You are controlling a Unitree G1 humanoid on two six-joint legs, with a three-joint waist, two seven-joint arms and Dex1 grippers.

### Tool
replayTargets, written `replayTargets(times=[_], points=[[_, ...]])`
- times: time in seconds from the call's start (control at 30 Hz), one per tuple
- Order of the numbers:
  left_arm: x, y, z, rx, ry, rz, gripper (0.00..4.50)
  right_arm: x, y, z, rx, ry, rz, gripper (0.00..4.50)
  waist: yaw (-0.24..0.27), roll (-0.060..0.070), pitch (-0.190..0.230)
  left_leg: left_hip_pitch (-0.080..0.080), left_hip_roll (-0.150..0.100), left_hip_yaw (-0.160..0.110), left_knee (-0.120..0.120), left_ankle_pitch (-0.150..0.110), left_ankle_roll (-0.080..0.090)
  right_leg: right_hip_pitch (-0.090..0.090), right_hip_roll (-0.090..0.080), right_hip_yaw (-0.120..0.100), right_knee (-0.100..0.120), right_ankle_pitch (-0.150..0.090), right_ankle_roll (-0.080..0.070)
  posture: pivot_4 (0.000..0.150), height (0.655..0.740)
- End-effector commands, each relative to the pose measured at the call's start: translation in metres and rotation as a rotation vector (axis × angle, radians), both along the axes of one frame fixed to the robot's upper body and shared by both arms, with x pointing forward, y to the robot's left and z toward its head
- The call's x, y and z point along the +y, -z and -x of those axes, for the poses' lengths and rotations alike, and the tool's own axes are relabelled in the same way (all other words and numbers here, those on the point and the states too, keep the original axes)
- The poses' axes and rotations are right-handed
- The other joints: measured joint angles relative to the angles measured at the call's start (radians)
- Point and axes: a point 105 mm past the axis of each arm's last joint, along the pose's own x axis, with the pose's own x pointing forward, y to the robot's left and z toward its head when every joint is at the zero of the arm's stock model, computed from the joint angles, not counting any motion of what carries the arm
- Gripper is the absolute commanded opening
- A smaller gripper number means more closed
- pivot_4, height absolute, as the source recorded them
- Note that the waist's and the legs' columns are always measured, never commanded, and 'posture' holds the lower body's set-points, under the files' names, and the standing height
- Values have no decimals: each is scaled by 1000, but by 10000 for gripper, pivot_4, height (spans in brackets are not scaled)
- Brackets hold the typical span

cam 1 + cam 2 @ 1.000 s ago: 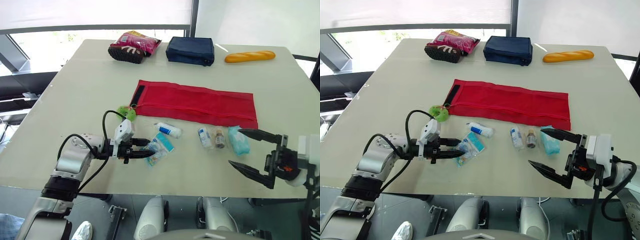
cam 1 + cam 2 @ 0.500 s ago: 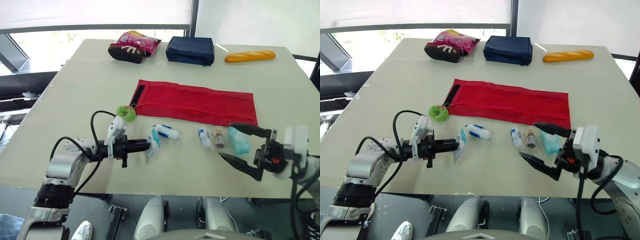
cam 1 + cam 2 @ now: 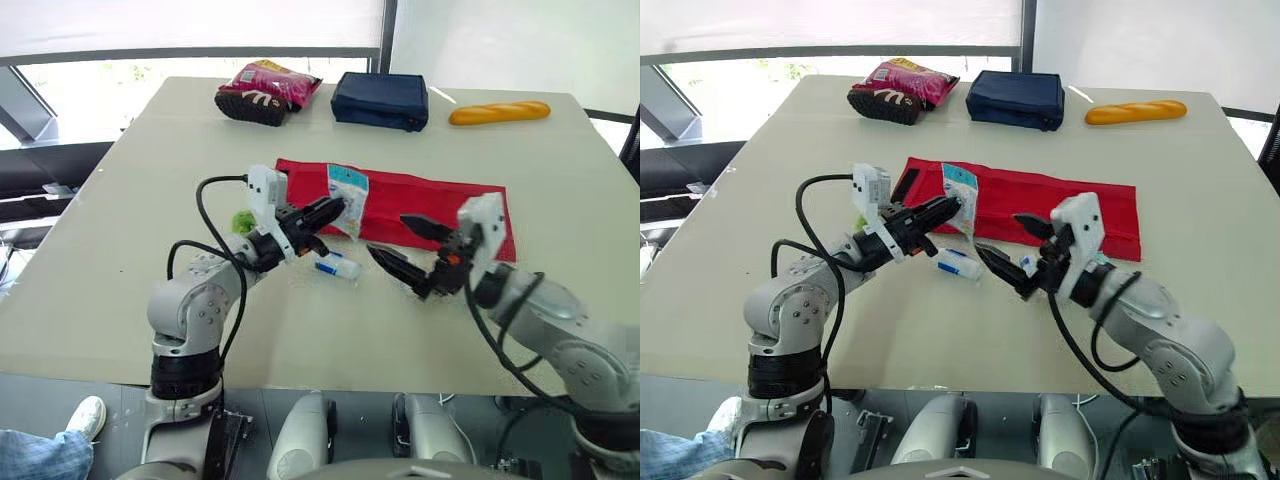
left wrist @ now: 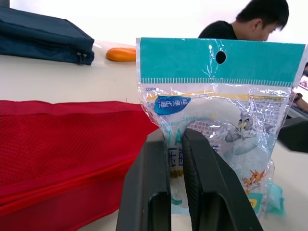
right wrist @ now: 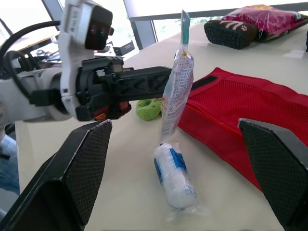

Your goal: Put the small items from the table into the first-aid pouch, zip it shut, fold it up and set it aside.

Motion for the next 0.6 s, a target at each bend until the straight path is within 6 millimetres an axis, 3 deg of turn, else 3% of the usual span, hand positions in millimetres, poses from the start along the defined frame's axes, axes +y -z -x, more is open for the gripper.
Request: replayTargets(times=[0.03, 0.2, 0.23, 0.3, 0.33, 0.4, 0.47, 0.5, 0.53, 0.6], points=[[-10, -10, 9, -45, 17, 12, 264, 7, -1, -9, 43, 44, -15, 45000, 0, 0, 0, 0, 0, 0, 0, 0, 0, 0, 0, 0, 0, 0, 0, 1500, 7164], [-21, -16, 11, -46, 27, 60, 264, 16, -9, -21, 81, 78, -103, 45000, -1, 0, 0, -1, 0, -2, 0, 0, 0, 0, 3, 2, 0, 0, 0, 1500, 7164], [-22, -15, 12, -45, 31, 60, 0, 17, -12, -22, 83, 86, -121, 40826, -1, 0, 0, -1, 0, -2, 0, 0, 0, 0, 3, 3, 0, 0, 0, 1500, 7164], [-22, -14, 12, -44, 33, 55, 0, 17, -15, -24, 85, 96, -144, 38127, -1, 0, 0, -2, -1, -3, 0, 0, 0, 0, 4, 3, 0, 0, 0, 1500, 7164], [-21, -13, 12, -43, 34, 55, 0, 17, -16, -24, 84, 99, -151, 35361, -1, 0, 0, -2, -1, -4, 0, 0, 0, 0, 5, 3, 0, 0, 0, 1500, 7164], [-21, -13, 12, -42, 34, 55, 0, 16, -17, -25, 84, 104, -157, 24916, -1, 0, 0, -3, -1, -5, 0, 0, 0, -1, 6, 3, 0, 0, 0, 1500, 7164], [-20, -13, 11, -44, 33, 51, 0, 16, -18, -26, 81, 110, -160, 22319, -1, 0, 0, -4, -1, -6, 1, 0, 0, -1, 6, 3, -1, 0, 0, 1500, 7164], [-20, -13, 11, -44, 33, 48, 0, 16, -19, -26, 80, 111, -163, 15101, -1, 0, 0, -5, -1, -7, 1, 0, 0, -1, 7, 4, -1, 0, 0, 1500, 7164], [-19, -13, 10, -44, 32, 47, 0, 16, -19, -26, 78, 112, -161, 13480, -2, 0, 0, -5, -1, -7, 1, 0, 0, -1, 8, 4, -1, 0, 0, 1500, 7164], [-17, -13, 9, -44, 28, 44, 0, 16, -18, -26, 75, 112, -153, 3402, -1, 0, 0, -7, -1, -9, 2, 0, 0, -2, 11, 7, -1, 0, 0, 1500, 7164]])
